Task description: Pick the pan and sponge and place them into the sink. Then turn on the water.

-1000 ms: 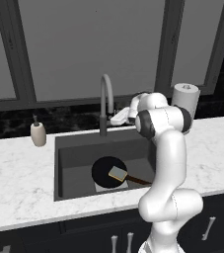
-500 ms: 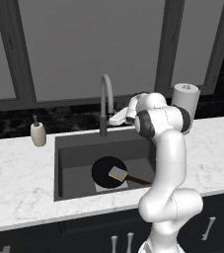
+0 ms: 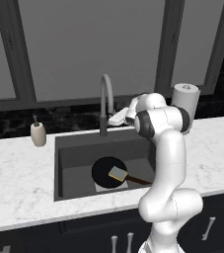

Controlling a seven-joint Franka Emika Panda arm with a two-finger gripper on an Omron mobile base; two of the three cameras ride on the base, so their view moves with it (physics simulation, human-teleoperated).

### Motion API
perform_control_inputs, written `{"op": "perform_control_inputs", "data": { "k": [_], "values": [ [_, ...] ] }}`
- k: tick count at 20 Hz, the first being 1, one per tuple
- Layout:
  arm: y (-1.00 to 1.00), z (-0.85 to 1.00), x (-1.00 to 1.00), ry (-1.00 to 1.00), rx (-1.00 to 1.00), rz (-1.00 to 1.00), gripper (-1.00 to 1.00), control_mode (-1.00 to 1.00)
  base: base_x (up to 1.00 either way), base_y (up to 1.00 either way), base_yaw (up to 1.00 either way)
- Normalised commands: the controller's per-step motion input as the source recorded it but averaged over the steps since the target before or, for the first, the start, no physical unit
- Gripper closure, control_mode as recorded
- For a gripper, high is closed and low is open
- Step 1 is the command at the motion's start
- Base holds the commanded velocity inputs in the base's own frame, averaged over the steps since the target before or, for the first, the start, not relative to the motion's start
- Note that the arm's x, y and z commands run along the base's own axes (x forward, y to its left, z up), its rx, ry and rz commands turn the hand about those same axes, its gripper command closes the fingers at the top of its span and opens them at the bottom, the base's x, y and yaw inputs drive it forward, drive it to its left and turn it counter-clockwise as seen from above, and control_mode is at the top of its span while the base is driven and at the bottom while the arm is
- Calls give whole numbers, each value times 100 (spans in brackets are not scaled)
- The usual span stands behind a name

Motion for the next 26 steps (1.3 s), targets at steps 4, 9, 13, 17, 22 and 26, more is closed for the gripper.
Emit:
{"op": "perform_control_inputs", "data": {
  "k": [4,9,13,17,22,26],
  "values": [
    [-27,-20,14,-6,4,0,100,-100,0,0,0],
    [-52,-31,25,0,1,-8,100,-100,0,0,0],
    [-63,-44,29,8,0,-33,100,-100,0,0,0],
    [-79,-54,29,18,0,-43,100,-100,0,0,0],
    [-93,-55,23,18,0,-41,100,-100,0,0,0],
    [-100,-51,10,21,0,-29,100,-100,0,0,0]
  ]
}}
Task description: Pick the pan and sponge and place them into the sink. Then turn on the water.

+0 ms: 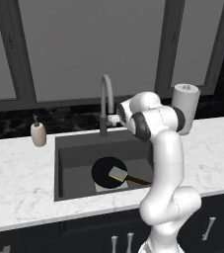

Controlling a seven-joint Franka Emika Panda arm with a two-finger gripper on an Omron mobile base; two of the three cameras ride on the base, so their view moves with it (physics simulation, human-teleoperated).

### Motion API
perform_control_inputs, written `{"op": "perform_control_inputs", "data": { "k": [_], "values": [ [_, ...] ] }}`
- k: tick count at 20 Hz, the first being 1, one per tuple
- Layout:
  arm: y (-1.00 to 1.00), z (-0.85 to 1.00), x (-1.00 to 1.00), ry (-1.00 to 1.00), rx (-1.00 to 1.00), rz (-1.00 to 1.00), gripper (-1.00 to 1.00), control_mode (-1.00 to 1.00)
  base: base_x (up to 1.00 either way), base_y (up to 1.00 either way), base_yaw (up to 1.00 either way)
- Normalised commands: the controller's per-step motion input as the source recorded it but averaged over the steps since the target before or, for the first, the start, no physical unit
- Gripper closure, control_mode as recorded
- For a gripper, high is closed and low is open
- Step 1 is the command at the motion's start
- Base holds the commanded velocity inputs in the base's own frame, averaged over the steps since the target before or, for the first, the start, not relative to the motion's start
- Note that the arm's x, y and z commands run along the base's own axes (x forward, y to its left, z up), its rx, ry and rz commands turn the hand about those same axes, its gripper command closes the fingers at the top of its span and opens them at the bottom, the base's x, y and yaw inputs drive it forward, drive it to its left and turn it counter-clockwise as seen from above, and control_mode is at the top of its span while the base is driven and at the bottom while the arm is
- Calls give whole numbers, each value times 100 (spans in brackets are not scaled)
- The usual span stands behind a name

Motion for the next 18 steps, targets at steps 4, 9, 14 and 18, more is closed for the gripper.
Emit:
{"op": "perform_control_inputs", "data": {
  "k": [4,9,14,18],
  "values": [
    [-100,-38,0,22,1,-14,100,-100,0,0,0],
    [-100,14,-66,5,22,6,100,-100,0,0,0],
    [-100,36,-100,-1,31,21,100,-100,0,0,0],
    [-100,27,-99,-4,33,22,100,-100,0,0,0]
  ]
}}
